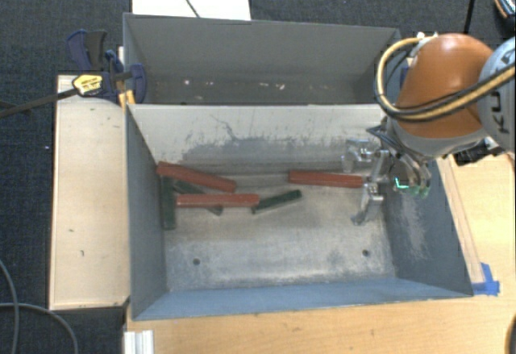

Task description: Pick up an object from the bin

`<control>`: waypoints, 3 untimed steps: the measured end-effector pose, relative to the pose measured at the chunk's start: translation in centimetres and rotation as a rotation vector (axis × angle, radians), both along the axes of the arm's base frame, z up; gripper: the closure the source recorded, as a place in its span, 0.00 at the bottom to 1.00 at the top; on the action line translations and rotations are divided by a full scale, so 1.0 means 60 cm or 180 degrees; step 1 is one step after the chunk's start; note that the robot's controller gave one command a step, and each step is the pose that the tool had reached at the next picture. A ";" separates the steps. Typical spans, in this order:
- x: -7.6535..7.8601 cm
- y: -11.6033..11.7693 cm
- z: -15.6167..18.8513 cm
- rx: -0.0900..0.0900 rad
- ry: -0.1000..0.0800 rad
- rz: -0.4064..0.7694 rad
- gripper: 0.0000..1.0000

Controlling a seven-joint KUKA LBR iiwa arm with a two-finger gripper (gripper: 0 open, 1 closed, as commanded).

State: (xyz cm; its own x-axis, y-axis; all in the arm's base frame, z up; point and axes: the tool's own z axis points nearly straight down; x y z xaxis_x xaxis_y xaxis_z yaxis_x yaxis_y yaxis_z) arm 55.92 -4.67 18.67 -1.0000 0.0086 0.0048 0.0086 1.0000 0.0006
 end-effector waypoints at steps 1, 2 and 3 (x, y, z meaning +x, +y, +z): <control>0.036 0.117 -0.199 0.0008 -0.0007 0.0869 0.00; 0.043 0.203 -0.142 0.0006 -0.0042 0.1604 0.00; 0.054 0.182 -0.141 0.0001 -0.0040 0.1614 0.00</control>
Offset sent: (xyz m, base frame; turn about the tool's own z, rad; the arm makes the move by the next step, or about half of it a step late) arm 0.0219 0.0677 -0.1167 -0.2720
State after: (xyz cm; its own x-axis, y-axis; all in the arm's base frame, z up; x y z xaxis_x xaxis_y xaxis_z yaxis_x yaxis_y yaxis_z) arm 59.16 6.24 10.21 -0.8784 -0.4779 -0.0074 -0.4779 0.8784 -0.0022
